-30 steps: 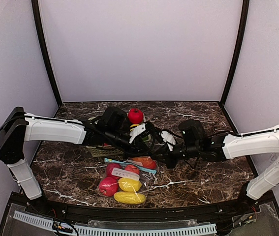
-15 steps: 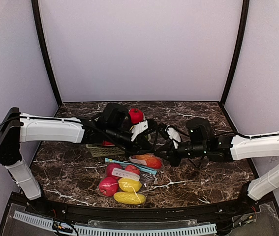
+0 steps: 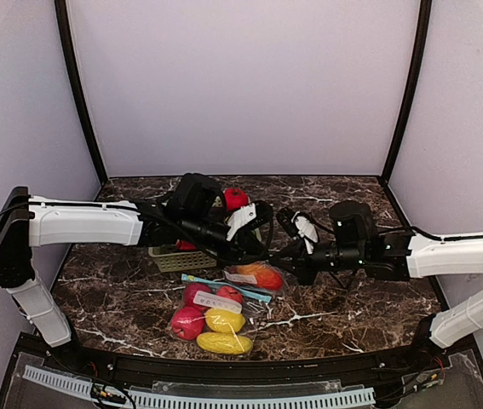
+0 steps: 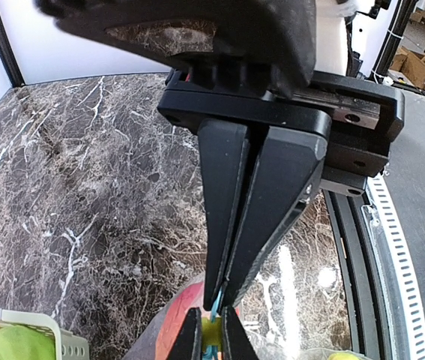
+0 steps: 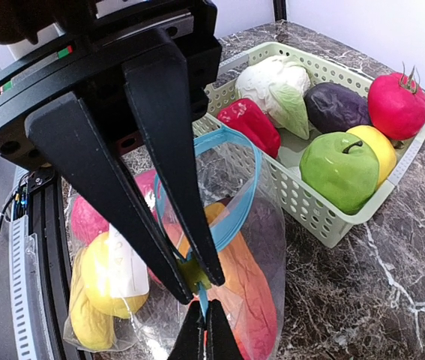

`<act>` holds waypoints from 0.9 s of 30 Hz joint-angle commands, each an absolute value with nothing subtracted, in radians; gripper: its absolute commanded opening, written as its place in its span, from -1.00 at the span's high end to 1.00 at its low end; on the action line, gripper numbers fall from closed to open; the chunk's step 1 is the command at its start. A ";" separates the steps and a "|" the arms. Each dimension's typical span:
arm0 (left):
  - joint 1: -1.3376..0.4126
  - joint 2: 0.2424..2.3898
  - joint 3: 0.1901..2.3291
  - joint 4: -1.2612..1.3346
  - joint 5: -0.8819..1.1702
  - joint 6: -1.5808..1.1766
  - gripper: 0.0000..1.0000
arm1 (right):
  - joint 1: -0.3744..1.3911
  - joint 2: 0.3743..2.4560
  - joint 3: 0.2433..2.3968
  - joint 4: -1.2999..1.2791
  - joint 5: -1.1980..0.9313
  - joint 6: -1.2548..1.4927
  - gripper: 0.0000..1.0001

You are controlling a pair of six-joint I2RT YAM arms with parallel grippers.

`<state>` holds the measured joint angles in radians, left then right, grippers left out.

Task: Place the food in the zip-top bag and seal the zipper
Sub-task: Zip the zipper of the food storage bag.

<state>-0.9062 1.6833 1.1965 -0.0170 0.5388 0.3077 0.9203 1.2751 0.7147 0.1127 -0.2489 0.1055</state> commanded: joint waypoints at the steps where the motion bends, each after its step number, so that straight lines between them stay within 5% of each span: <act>1: -0.857 1.633 1.180 -0.223 0.449 0.322 0.85 | 0.885 1.220 0.694 0.022 -0.187 0.096 1.00; 27: -0.809 1.574 1.120 -0.234 0.412 0.298 0.83 | 0.883 1.180 0.710 -0.067 -0.124 0.068 1.00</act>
